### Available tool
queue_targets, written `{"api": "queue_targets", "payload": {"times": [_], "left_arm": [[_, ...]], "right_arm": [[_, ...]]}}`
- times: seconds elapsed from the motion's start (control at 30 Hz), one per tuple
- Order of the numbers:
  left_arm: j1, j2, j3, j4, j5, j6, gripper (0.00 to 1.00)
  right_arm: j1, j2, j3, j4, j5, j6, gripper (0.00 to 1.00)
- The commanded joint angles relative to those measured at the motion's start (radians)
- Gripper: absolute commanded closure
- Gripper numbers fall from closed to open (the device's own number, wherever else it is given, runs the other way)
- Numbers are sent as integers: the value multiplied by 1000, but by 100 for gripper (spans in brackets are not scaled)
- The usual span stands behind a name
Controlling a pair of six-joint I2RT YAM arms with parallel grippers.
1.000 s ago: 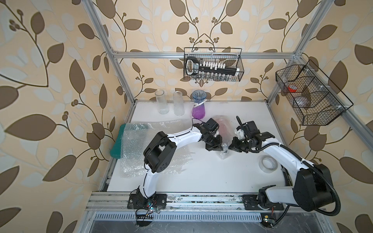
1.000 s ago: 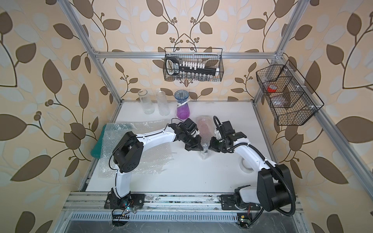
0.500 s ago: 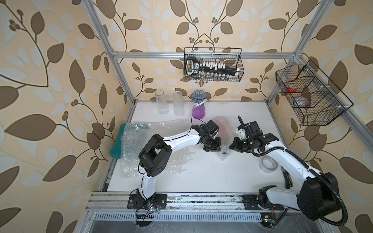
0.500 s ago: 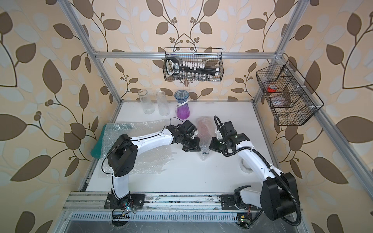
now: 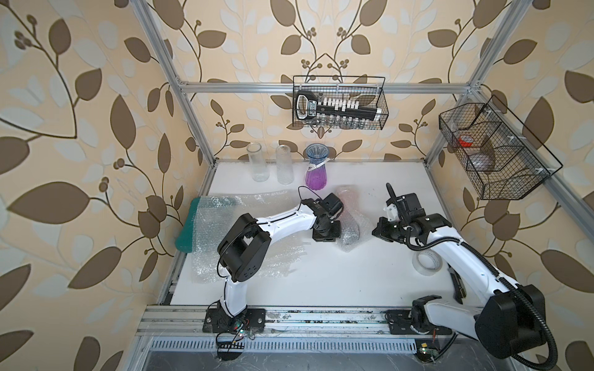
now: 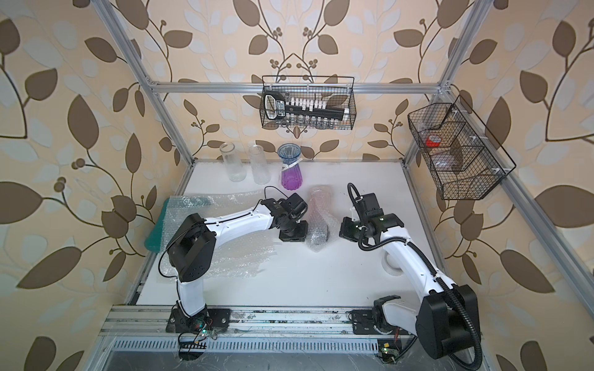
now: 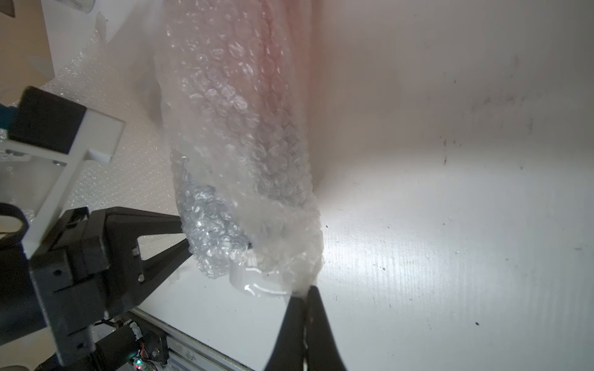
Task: Unwrap the vase from the bubble wrap
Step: Unwrap the bubble wrap at the center of the board.
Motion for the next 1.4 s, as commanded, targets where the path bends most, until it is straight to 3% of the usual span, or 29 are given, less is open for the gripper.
{"api": "queue_targets", "payload": {"times": [0.0,0.03,0.2,0.4,0.47,0.73,1.07,1.23,1.37], "left_arm": [[9,-68,13,-54,-3,44,100],[8,-69,19,-64,13,50,100],[7,-95,-10,-57,118,82,100],[3,-147,-46,-61,173,105,100],[3,-160,-59,-59,190,99,100],[-15,-207,-138,-42,202,82,100],[-22,-194,-97,-64,213,99,100],[-27,-212,-111,-59,208,91,100],[-27,-240,-137,-57,195,88,100]], "right_arm": [[-17,-20,-17,-45,48,-6,100],[-23,-21,-21,-55,55,-7,98],[-40,-34,-6,-76,51,-8,63],[-40,30,207,-147,129,-64,29],[-41,90,275,-146,118,-86,24],[-37,354,387,-70,-10,-88,26],[41,429,386,18,-74,-122,26],[77,455,367,-7,-21,-129,34],[76,453,353,-3,-6,-122,49]]}}
